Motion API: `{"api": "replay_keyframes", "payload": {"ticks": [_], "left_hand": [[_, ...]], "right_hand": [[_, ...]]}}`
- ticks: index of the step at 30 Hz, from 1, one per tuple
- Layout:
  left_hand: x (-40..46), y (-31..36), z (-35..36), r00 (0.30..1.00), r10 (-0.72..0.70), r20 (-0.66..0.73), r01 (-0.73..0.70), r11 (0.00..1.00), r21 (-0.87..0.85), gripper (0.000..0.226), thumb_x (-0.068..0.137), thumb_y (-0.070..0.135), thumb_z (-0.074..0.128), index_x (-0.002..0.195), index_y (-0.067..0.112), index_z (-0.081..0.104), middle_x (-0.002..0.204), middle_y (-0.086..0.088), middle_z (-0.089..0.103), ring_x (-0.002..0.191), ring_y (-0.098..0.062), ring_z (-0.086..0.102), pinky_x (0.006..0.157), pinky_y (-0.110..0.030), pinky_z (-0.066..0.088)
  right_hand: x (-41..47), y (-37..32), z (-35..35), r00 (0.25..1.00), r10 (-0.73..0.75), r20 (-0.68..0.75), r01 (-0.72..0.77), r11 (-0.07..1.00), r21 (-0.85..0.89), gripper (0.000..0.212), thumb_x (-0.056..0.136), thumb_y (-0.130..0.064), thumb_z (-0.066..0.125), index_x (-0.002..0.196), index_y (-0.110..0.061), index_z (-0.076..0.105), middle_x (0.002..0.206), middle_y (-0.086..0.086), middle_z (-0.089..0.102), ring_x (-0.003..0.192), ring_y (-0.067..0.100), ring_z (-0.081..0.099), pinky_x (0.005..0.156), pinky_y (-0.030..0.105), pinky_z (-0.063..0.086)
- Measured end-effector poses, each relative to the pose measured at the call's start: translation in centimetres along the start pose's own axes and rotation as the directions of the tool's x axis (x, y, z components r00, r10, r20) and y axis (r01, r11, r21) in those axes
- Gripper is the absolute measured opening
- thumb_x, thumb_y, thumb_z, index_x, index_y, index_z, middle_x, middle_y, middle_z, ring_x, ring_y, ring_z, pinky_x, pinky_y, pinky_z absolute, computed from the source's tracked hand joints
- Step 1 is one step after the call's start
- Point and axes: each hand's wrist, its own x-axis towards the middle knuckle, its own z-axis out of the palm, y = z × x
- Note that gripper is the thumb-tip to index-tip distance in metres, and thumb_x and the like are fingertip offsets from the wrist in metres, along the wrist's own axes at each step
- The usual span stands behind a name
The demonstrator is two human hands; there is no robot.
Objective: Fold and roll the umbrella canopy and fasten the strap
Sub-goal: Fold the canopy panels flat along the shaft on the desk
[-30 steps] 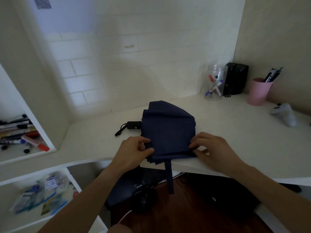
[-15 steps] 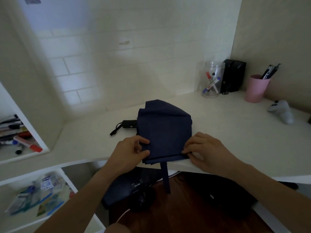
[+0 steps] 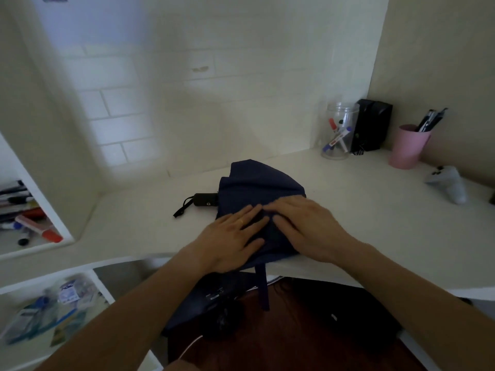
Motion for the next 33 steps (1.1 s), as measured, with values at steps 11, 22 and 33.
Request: {"api": "replay_keyframes", "payload": {"ticks": [11, 22, 33], "left_hand": [[-1.6, -1.0, 2.2, 0.998, -0.013, -0.062, 0.004, 0.99, -0.139, 0.067, 0.099, 0.067, 0.007, 0.16, 0.041, -0.002, 0.168, 0.017, -0.011, 0.153, 0.0, -0.013, 0.126, -0.029, -0.003], [-1.5, -1.3, 2.9, 0.992, 0.004, -0.126, -0.02, 0.992, -0.128, 0.068, 0.1, 0.067, 0.005, 0.161, 0.038, 0.001, 0.169, 0.013, -0.007, 0.155, -0.004, -0.007, 0.127, -0.034, 0.003], [-1.4, -1.0, 2.5, 0.994, -0.01, -0.112, -0.003, 0.993, -0.114, 0.071, 0.097, 0.068, 0.004, 0.161, 0.036, 0.006, 0.17, 0.012, -0.001, 0.156, -0.006, -0.001, 0.127, -0.035, 0.008]], "right_hand": [[0.7, 3.1, -1.4, 0.967, 0.181, 0.177, -0.202, 0.973, 0.109, 0.046, 0.09, -0.052, 0.062, 0.131, -0.032, 0.061, 0.136, -0.012, 0.06, 0.123, 0.007, 0.056, 0.105, 0.03, 0.043], [13.2, 6.6, -2.9, 0.712, 0.552, 0.434, -0.652, 0.289, 0.701, 0.049, 0.08, -0.012, 0.081, 0.125, -0.016, 0.065, 0.118, 0.006, 0.071, 0.105, 0.022, 0.068, 0.091, 0.033, 0.056], [4.3, 1.9, -6.1, 0.879, 0.477, 0.014, -0.333, 0.591, 0.735, 0.037, 0.072, -0.001, 0.084, 0.105, -0.015, 0.077, 0.094, 0.007, 0.072, 0.084, 0.011, 0.068, 0.072, 0.011, 0.055]]}}
